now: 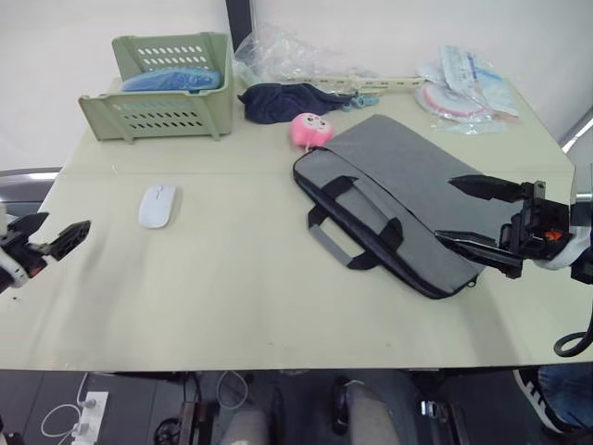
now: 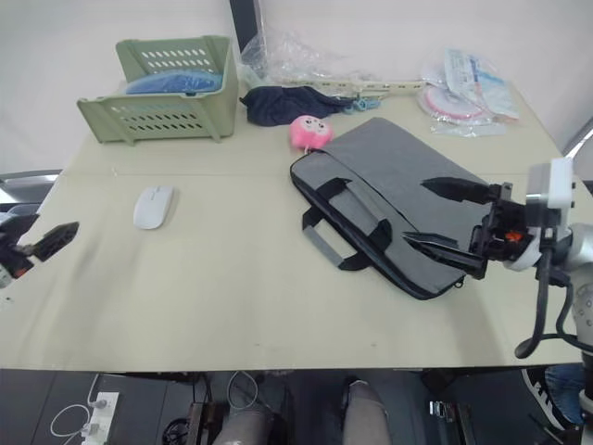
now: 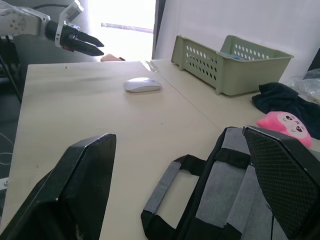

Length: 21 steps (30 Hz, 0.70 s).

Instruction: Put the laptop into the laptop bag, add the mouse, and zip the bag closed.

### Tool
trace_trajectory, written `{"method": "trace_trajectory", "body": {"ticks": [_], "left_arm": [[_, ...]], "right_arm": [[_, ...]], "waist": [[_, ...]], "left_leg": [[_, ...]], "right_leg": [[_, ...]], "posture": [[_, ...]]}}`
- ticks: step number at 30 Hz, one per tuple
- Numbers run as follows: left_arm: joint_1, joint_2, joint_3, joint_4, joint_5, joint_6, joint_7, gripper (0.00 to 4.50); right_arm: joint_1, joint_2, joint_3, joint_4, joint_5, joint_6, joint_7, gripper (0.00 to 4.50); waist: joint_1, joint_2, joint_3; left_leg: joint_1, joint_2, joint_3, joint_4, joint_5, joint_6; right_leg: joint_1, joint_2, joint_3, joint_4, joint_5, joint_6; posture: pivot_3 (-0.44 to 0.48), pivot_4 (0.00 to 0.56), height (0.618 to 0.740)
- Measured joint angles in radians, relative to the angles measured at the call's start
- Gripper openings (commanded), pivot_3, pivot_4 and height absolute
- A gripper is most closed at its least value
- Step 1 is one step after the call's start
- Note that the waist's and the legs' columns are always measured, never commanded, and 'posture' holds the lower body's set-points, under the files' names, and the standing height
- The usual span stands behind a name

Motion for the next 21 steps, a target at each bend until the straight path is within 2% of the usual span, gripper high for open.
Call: {"method": "trace_trajectory", "body": {"ticks": [3,5,7,14,21], "left_arm": [[-0.120,-0.055,-0.082,-0.077,0.004,0.131,0.122,4.50],[-0.222,-0.111,-0.181,-0.078,0.031,0.250,0.212,4.50],[-0.263,-0.152,-0.226,-0.066,0.053,0.276,0.250,4.50],[-0.449,-0.242,-0.316,0.126,0.158,0.236,0.347,4.50],[-0.536,-0.269,-0.346,0.301,0.231,0.142,0.362,4.50]], "right_arm": [[-0.016,0.010,0.006,0.003,-0.008,-0.002,-0.007,4.45],[-0.022,0.013,0.005,0.003,-0.020,-0.006,-0.011,4.45],[-0.019,0.014,0.003,0.004,-0.025,-0.006,-0.012,4.45],[0.012,0.016,-0.010,-0.005,-0.033,-0.006,-0.025,4.45],[0.036,0.016,-0.033,-0.026,-0.033,-0.005,-0.039,4.45]], "waist": [[0.011,0.000,0.000],[0.013,0.000,0.000],[0.010,-0.001,0.000],[0.007,-0.002,0.000],[0.010,-0.003,-0.001]], "left_leg": [[0.000,0.000,0.000,0.001,0.000,0.000],[0.000,-0.001,0.000,0.001,0.000,0.000],[0.000,-0.001,0.001,0.000,0.000,0.000],[0.000,-0.001,0.002,0.000,0.000,0.000],[0.000,-0.001,0.002,0.001,0.000,0.000]], "right_leg": [[0.000,0.000,0.000,0.000,0.000,0.000],[0.001,0.000,-0.001,0.000,0.000,0.000],[0.001,0.001,-0.001,0.000,0.000,0.000],[0.001,0.002,-0.001,0.000,0.000,0.000],[0.001,0.002,-0.001,0.000,0.000,0.000]], "posture": [[0.000,0.150,0.740],[0.000,0.150,0.740],[0.000,0.150,0.740],[0.000,0.150,0.740],[0.000,0.150,0.740]]}}
